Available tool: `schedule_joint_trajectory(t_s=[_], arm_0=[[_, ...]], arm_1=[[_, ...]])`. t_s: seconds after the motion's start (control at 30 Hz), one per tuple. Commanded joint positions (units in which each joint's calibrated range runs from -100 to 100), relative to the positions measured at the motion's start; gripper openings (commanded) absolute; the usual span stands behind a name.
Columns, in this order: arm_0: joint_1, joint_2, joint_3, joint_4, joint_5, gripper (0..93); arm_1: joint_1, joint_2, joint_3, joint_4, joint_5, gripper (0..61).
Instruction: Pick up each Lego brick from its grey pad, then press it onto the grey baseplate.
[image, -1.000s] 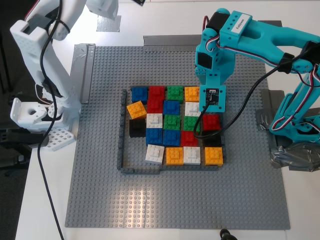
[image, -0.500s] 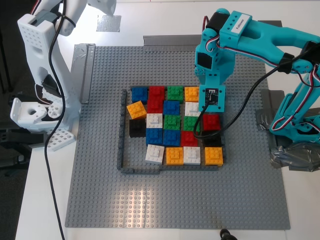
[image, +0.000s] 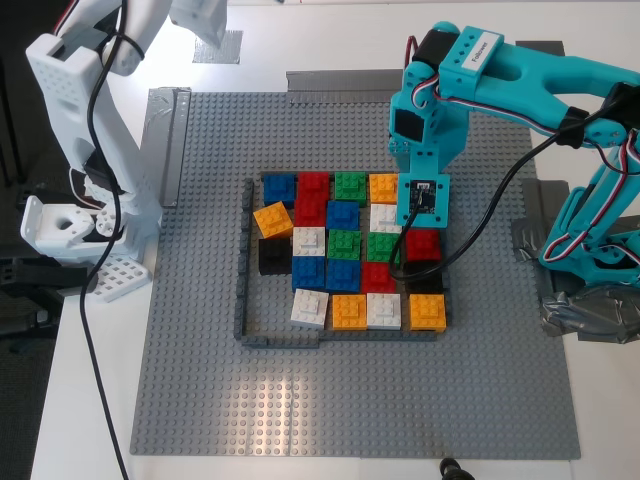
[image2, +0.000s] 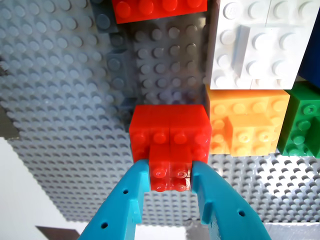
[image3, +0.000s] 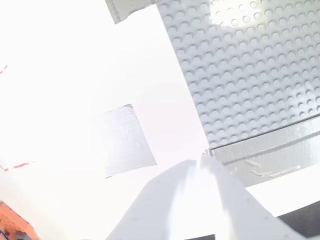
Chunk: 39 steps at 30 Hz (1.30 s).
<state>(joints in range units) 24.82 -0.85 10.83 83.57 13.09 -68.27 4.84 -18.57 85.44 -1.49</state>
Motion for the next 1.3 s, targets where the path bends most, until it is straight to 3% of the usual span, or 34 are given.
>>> schedule_joint_trajectory(t_s=[0.0,0.57,1.27], arm_0=[[-0.1,-0.3,1.7,-1.3,-0.3,0.0],[-0.6,-0.4,3.8,-1.9,-0.3,0.0],[-1.7,-0.3,5.6,-2.0,-0.8,0.0]], arm_1=[[1.0,-8.1,5.4,-3.3,0.6,0.2],[2.6,-16.3,19.7,-10.6,4.2,0.1],[0.7,-20.5,23.4,-15.6,2.8,0.1]])
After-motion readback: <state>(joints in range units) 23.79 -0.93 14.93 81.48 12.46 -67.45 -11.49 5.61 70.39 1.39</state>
